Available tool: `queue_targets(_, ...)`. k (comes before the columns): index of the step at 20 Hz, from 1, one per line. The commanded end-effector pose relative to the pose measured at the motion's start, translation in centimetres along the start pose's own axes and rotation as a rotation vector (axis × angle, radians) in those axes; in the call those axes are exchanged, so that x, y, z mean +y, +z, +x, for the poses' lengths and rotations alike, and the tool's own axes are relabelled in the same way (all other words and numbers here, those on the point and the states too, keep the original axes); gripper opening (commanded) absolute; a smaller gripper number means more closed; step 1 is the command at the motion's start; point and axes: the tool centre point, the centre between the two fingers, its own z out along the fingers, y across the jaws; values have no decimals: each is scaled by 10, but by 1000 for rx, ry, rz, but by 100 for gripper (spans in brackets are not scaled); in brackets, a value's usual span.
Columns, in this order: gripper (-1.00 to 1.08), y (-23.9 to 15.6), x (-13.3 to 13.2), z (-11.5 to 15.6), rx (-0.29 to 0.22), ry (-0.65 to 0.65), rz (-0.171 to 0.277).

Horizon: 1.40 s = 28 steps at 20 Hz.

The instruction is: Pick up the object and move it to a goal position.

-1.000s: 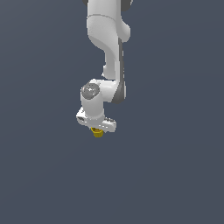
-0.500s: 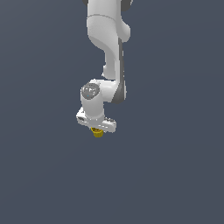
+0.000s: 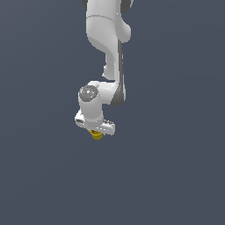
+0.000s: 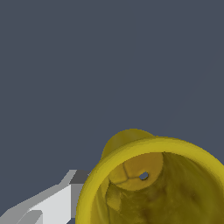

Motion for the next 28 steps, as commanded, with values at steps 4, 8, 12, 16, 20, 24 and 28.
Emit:
queue_targets(4, -100, -4, 5, 21, 2, 0, 0)
queue_targets(8, -100, -8, 10, 42, 2, 0, 0)
queue_targets(12, -100, -11, 16, 64, 2, 0, 0)
queue_targets(16, -100, -15, 21, 85, 2, 0, 0)
queue_targets(20, -100, -17, 24, 101, 2, 0, 0)
queue_targets(24, -100, -19, 27, 112, 2, 0, 0)
queue_targets(28, -100, -20, 28, 119, 2, 0, 0)
